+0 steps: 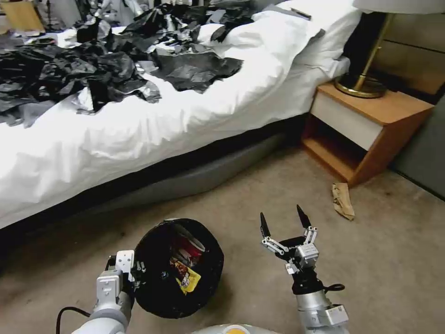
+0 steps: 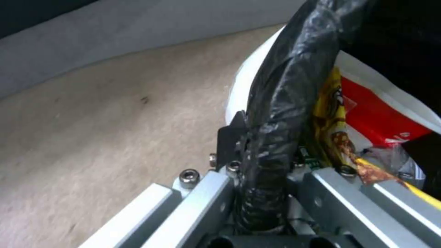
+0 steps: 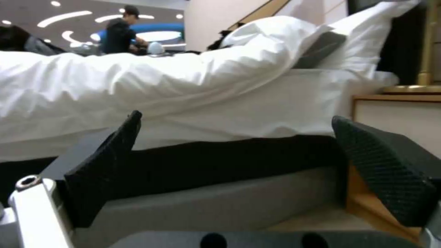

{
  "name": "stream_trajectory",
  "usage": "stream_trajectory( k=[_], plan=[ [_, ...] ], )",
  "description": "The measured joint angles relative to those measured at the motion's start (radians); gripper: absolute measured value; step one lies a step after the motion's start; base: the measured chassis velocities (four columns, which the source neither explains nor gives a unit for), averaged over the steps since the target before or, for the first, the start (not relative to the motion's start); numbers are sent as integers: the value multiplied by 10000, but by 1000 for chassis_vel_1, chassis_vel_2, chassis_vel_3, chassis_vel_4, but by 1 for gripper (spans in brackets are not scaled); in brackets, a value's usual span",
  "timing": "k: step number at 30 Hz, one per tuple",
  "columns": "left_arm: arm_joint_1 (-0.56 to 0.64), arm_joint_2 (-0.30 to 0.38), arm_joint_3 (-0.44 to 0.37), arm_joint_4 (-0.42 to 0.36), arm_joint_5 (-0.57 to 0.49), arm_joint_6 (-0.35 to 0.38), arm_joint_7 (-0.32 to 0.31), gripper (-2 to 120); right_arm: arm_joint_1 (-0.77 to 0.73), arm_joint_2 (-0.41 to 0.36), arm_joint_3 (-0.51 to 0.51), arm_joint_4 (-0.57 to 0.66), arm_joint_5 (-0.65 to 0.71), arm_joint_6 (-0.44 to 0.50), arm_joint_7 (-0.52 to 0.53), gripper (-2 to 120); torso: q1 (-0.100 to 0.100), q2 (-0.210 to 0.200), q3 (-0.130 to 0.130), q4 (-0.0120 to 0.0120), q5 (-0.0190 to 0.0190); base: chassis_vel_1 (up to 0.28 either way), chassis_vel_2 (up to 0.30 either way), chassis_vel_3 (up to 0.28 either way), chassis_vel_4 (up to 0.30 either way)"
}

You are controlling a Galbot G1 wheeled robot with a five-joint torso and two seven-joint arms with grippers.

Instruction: Pick up the trash bin, then pick up the garbage from the floor and place it into the trash bin.

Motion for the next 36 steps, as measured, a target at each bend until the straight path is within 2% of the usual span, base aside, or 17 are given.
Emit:
stream_trajectory(
  k=[26,36],
  plan=[
    [-54,-35,-1,43,-43,-20,-59,0,205,53,198,-13,-48,68,72,100,0,0,0,-3,-1,-108,-111,-112,-115],
    [-105,-24,2,98,-78,-125,-55,0,263,75,216,-46,-158,102,59,100,0,0,0,3,0,-7,-9,-17,-14]
  ],
)
